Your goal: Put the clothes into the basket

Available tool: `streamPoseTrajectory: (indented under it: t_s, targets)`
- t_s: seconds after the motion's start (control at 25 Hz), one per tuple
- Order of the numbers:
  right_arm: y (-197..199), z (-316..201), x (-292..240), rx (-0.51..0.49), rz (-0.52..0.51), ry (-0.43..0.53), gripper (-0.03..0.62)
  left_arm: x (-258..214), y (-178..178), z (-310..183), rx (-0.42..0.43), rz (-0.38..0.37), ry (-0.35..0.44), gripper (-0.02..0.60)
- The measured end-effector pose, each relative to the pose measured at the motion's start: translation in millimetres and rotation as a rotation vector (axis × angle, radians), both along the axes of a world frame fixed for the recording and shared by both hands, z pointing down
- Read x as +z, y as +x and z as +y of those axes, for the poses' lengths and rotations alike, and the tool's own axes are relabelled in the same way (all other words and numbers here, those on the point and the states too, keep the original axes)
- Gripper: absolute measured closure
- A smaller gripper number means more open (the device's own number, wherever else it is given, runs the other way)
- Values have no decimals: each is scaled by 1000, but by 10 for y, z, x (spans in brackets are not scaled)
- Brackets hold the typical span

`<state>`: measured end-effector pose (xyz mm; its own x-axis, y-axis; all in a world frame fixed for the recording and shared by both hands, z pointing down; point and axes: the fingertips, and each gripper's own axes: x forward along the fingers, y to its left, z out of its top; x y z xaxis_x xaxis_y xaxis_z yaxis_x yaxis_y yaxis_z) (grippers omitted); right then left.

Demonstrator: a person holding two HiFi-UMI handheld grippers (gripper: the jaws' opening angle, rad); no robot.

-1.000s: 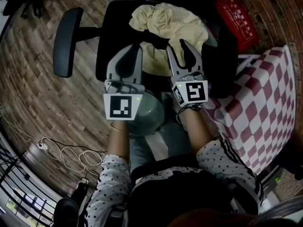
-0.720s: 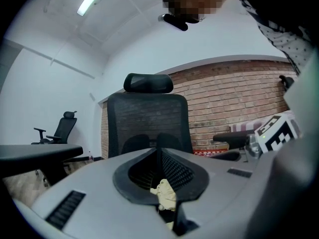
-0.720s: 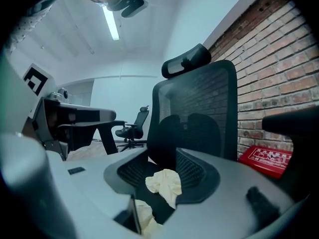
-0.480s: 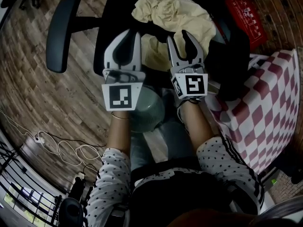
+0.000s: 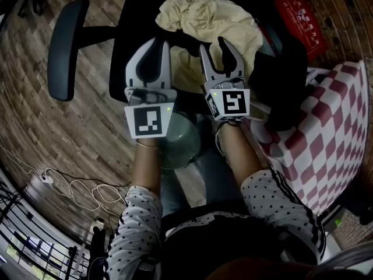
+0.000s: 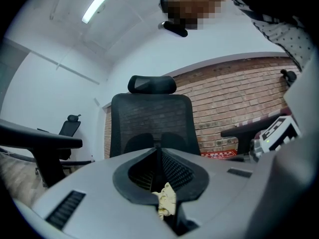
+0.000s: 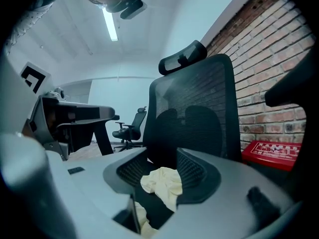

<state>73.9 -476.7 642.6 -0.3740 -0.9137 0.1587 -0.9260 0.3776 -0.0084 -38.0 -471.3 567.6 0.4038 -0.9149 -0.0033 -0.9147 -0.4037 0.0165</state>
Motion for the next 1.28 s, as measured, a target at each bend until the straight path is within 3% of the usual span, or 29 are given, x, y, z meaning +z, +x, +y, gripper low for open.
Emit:
streamPoseTrajectory:
  t_s: [0.24,0.76,1.28]
  targets:
    - [18,-134,109,-6,20,-7,419,63,55,-95,1,24,-7,566]
    - [10,-346,387,-20,64,-54,414,347,275,-217,73,-5,-49,566]
    - [42,-578,721,-41,106,-111,399,583,341,-480,61,31,-81,565]
